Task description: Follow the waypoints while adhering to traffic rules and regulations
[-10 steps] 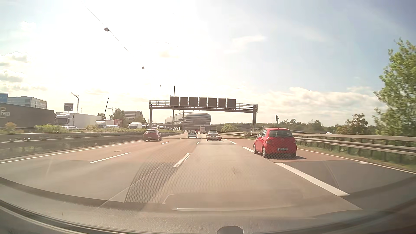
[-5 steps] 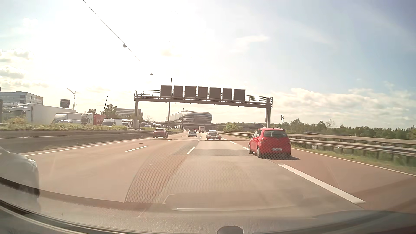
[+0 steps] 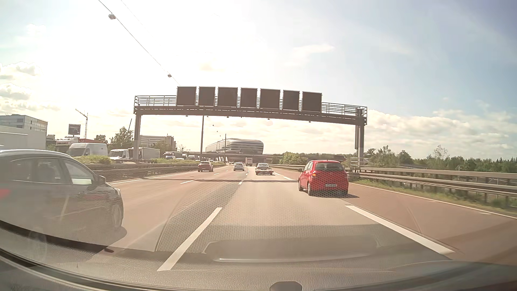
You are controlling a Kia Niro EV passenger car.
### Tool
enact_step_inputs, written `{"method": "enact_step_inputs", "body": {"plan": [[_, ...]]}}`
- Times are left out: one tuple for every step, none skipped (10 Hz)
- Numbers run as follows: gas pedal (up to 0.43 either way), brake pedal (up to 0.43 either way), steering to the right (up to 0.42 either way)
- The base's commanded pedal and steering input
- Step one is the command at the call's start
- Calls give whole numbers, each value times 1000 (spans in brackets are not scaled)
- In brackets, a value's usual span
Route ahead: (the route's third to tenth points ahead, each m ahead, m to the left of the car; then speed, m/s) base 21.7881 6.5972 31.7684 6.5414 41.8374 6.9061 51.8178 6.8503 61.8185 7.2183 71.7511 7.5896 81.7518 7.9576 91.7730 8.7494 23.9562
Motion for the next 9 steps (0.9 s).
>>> {"method": "enact_step_inputs", "body": {"plan": [[0,0,6],[0,0,6],[0,0,5],[0,0,4],[0,0,0],[0,0,-3],[28,0,-3],[87,0,-4],[110,0,-5]]}}
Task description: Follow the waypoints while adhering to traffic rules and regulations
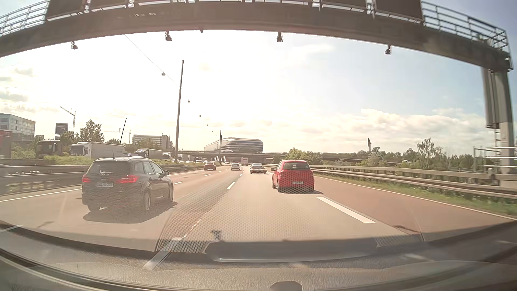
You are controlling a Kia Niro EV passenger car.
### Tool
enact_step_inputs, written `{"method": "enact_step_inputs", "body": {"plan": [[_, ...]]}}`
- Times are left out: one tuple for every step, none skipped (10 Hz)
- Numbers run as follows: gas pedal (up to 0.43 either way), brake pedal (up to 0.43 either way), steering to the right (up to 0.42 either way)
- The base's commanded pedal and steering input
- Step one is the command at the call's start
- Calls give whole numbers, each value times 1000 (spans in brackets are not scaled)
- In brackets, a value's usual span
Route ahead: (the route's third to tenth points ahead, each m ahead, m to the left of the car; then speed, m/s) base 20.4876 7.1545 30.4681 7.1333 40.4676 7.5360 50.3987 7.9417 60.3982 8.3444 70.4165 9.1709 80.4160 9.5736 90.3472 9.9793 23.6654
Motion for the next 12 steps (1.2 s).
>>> {"method": "enact_step_inputs", "body": {"plan": [[138,0,-5],[150,0,-6],[169,0,-6],[189,0,-6],[189,0,-6],[189,0,-6],[189,0,-6],[189,0,-7],[189,0,-7],[189,0,-7],[197,0,-8],[197,0,-7]]}}
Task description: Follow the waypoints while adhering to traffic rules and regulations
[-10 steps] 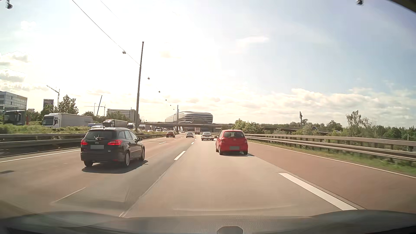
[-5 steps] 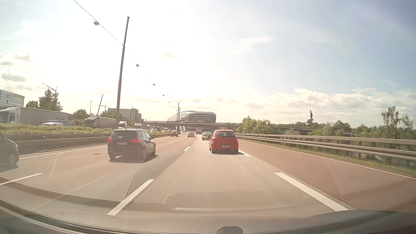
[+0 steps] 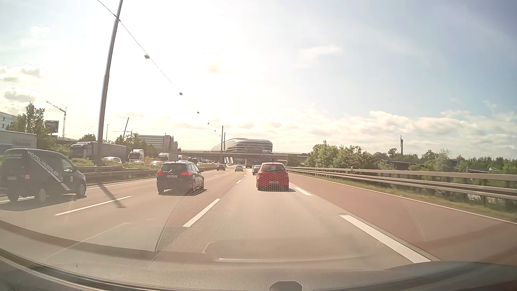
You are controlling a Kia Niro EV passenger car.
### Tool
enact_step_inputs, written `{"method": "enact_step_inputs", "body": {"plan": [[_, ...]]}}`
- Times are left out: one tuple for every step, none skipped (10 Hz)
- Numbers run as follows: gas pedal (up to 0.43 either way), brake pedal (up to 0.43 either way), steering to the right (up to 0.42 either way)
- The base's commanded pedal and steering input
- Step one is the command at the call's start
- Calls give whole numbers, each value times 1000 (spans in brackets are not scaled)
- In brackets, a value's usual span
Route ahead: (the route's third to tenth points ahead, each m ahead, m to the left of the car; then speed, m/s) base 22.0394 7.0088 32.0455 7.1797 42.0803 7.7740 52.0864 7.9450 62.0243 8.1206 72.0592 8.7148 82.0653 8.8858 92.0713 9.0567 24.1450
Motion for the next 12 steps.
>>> {"method": "enact_step_inputs", "body": {"plan": [[197,0,-8],[197,0,-7],[197,0,-7],[197,0,-7],[197,0,-7],[189,0,-6],[189,0,-5],[189,0,-4],[169,0,-4],[39,0,-4],[8,0,-4],[0,0,-2]]}}
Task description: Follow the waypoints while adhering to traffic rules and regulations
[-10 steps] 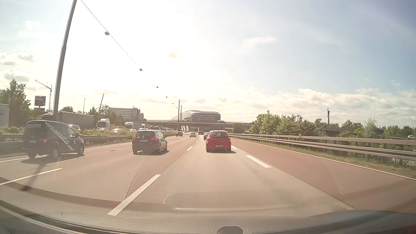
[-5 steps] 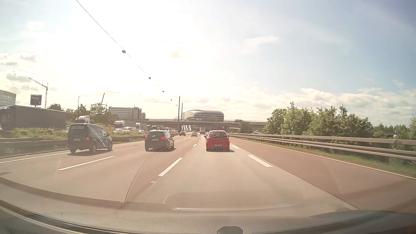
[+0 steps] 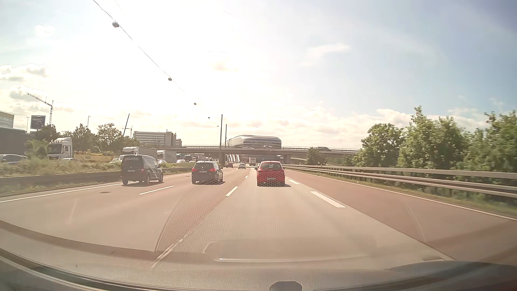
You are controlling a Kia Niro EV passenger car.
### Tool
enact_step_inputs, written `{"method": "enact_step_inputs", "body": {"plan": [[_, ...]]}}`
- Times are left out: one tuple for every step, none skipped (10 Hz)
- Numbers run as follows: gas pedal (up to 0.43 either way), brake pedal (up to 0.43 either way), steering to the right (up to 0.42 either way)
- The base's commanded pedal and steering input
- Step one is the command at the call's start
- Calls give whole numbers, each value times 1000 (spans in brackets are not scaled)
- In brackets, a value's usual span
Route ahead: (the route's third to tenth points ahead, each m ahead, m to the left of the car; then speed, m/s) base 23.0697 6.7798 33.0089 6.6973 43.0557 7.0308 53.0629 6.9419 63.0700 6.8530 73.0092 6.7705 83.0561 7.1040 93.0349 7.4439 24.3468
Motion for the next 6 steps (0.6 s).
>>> {"method": "enact_step_inputs", "body": {"plan": [[0,0,0],[0,0,0],[20,0,1],[28,0,0],[87,0,-1],[98,0,-2]]}}
